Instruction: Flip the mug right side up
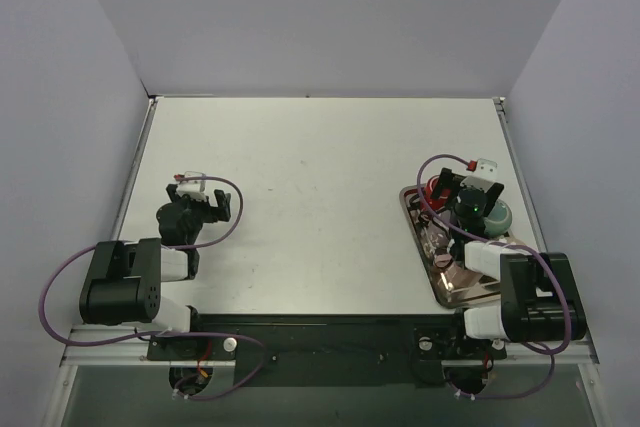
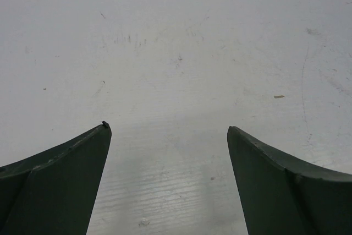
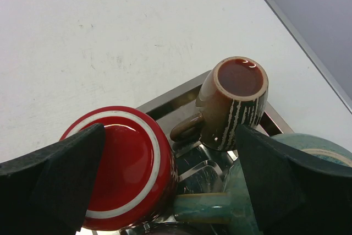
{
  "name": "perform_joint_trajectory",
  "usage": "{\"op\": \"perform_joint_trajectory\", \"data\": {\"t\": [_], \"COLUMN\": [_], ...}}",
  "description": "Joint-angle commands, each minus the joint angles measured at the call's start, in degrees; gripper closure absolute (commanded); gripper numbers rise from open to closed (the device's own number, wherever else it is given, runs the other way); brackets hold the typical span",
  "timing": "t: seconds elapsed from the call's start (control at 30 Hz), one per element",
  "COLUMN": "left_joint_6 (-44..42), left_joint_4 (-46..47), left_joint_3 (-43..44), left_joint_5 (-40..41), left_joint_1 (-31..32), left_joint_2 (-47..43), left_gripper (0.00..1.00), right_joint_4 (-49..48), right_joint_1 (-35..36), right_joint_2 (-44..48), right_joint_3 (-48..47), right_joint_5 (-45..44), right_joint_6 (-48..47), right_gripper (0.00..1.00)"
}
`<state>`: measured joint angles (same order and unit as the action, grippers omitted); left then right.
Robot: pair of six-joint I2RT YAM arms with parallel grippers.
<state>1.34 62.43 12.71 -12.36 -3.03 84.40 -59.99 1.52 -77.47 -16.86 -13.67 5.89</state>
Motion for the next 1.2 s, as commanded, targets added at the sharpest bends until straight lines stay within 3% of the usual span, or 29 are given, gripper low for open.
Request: {"op": "perform_joint_trajectory", "data": {"t": [0.0,0.1,0.2,0.33,0.4,0.5,0.53,0.63,0.7,0.8,0.87,1.03,1.17], "left_joint_6": [0.94,0.85,0.94,0.85,1.47,1.38,1.99,2.52,3.49,3.84,4.10,3.93,3.40], "left_joint_4": [3.75,3.66,3.83,-0.98,-0.04,0.59,-0.37,-21.30,-25.15,-24.91,-23.94,-21.74,-21.30], "left_joint_3": [0.56,0.56,0.56,1.61,1.71,1.70,2.40,11.16,12.95,11.64,10.15,7.95,7.33], "left_joint_5": [0.06,0.14,0.14,-0.93,-1.00,-0.91,-1.26,-2.58,-2.58,-5.47,-6.53,-6.36,-6.10], "left_joint_1": [0.21,0.21,0.21,-0.49,-0.49,-0.49,-0.58,-1.63,-1.63,-1.46,-1.37,-1.37,-1.46], "left_joint_2": [-0.03,-0.03,-0.20,-2.04,-2.05,-2.22,-2.74,-9.84,-12.23,-15.48,-16.80,-17.60,-17.78], "left_gripper": [0.02,0.02,0.02,0.02,0.02,0.02,0.02,0.02,0.02,0.02,0.02,0.02,0.02], "right_joint_4": [1.89,7.05,23.80,36.74,42.37,50.82,55.20,70.13,73.51,74.92,78.60,102.92,108.58], "right_joint_1": [-0.64,-0.64,-0.64,0.41,4.35,15.66,17.45,24.56,27.30,29.68,31.17,34.16,34.78], "right_joint_2": [-0.93,1.52,8.80,16.72,19.19,19.64,17.99,11.05,7.18,2.60,-2.40,-19.43,-24.74], "right_joint_3": [1.57,-0.61,-7.63,-15.01,-19.16,-27.57,-29.35,-37.78,-38.33,-37.98,-40.95,-58.61,-61.72], "right_joint_5": [-1.01,-2.40,-5.74,-4.69,-9.34,-21.87,-24.62,-38.48,-44.39,-47.59,-49.43,-55.24,-53.39], "right_joint_6": [1.32,2.45,4.47,7.02,6.95,6.50,8.94,23.14,30.53,42.24,49.81,69.75,77.76], "right_gripper": [0.00,0.00,0.00,0.00,0.02,0.07,0.09,0.15,0.15,0.18,0.32,0.43,0.50]}}
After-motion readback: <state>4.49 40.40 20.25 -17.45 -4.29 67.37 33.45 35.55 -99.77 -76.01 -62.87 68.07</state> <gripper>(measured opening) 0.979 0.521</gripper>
